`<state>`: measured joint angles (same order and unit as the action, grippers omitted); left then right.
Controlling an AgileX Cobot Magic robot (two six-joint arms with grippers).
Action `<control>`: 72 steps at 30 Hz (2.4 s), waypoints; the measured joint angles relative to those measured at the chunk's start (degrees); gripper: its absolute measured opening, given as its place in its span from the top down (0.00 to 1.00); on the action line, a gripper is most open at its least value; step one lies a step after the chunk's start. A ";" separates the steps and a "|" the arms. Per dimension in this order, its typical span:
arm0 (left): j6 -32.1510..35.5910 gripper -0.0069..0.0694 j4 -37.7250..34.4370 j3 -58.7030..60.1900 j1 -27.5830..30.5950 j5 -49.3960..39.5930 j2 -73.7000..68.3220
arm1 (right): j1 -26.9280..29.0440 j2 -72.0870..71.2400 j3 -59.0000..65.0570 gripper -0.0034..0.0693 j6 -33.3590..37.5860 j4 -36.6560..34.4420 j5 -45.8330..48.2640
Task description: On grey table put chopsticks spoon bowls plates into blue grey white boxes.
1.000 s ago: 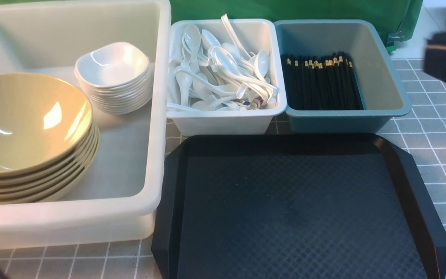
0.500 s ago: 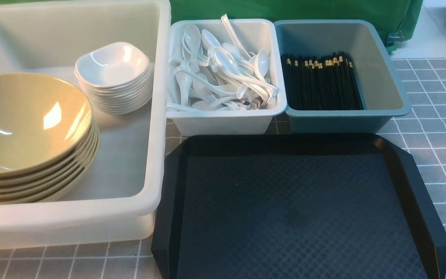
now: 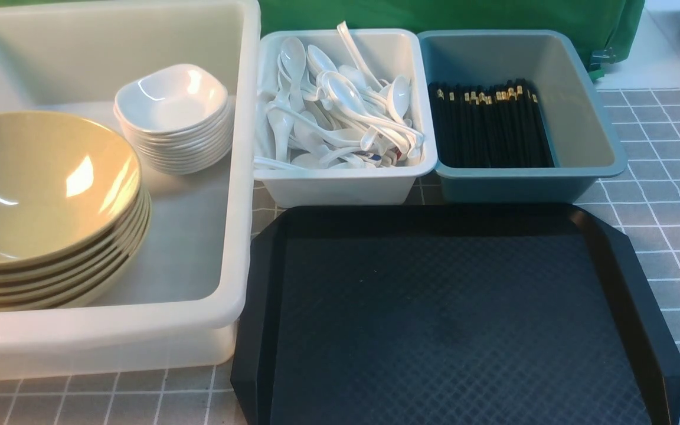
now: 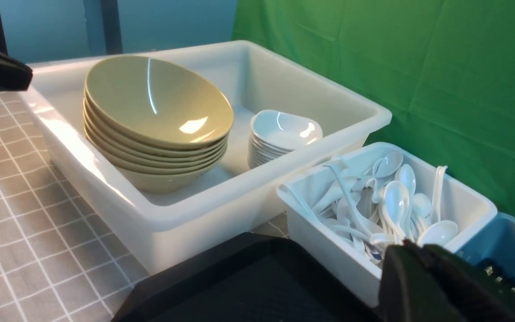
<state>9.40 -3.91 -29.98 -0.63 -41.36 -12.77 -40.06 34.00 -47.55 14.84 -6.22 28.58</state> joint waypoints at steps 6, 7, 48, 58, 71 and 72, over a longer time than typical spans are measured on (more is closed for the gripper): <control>-0.27 0.92 0.00 0.00 0.00 0.00 0.00 | 0.00 0.00 0.00 0.87 0.00 0.00 0.12; -0.27 0.92 0.00 0.00 0.00 0.00 0.00 | 0.00 0.00 0.12 0.87 0.00 0.00 0.21; -0.27 0.92 0.10 0.00 0.00 -0.41 0.00 | 43.65 -34.66 49.15 0.91 -28.53 14.80 -10.49; -0.27 0.92 0.10 0.00 0.00 -0.41 0.00 | 41.21 -34.66 49.15 0.91 -28.53 14.80 -10.37; -0.27 0.92 0.10 0.00 0.00 -0.41 0.00 | 41.21 -34.66 49.15 0.91 -28.53 14.80 -10.37; -0.27 0.92 0.10 0.00 0.00 -0.41 0.00 | 41.21 -34.66 49.15 0.91 -28.53 14.80 -10.37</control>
<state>9.13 -3.81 -29.98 -0.63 -41.78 -12.77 1.15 -0.66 1.61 -13.70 8.58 18.21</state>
